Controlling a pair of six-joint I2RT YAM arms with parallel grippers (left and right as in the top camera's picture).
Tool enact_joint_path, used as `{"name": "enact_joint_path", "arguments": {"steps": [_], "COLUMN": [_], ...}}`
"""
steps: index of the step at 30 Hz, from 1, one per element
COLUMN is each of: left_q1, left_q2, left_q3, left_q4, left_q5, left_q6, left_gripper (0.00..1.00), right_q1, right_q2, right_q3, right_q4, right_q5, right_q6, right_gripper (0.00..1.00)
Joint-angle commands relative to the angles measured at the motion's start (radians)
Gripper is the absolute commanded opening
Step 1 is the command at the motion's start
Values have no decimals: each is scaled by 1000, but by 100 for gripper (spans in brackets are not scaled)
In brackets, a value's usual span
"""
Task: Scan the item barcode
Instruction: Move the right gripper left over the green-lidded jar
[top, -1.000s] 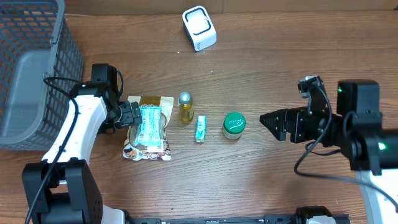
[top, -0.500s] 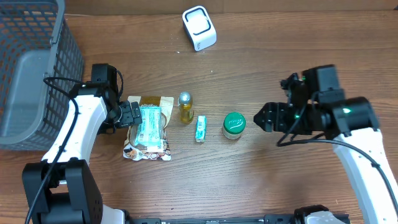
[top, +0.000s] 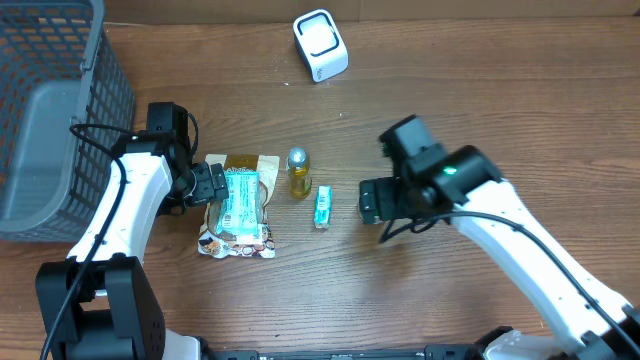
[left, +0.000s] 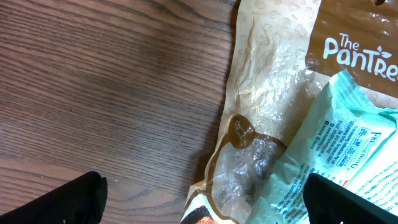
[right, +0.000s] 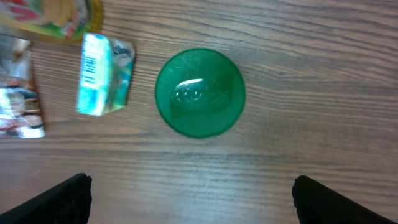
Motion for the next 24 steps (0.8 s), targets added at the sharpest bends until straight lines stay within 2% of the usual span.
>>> {"name": "enact_joint_path", "arguments": {"steps": [1,24], "left_q1": [3,3], "left_q2": [4,4], "left_q3": [19,19], "left_q4": [-2,-2], "left_q5": [8,8], "left_q6": [11,11], "left_gripper": [99,100], "right_q1": [35,40], "right_q2": [52,259], "right_q3": [21,19], "right_q4": [22,122], "right_q5": [100,127], "right_q6": [18,17], "right_gripper": [100,100]}}
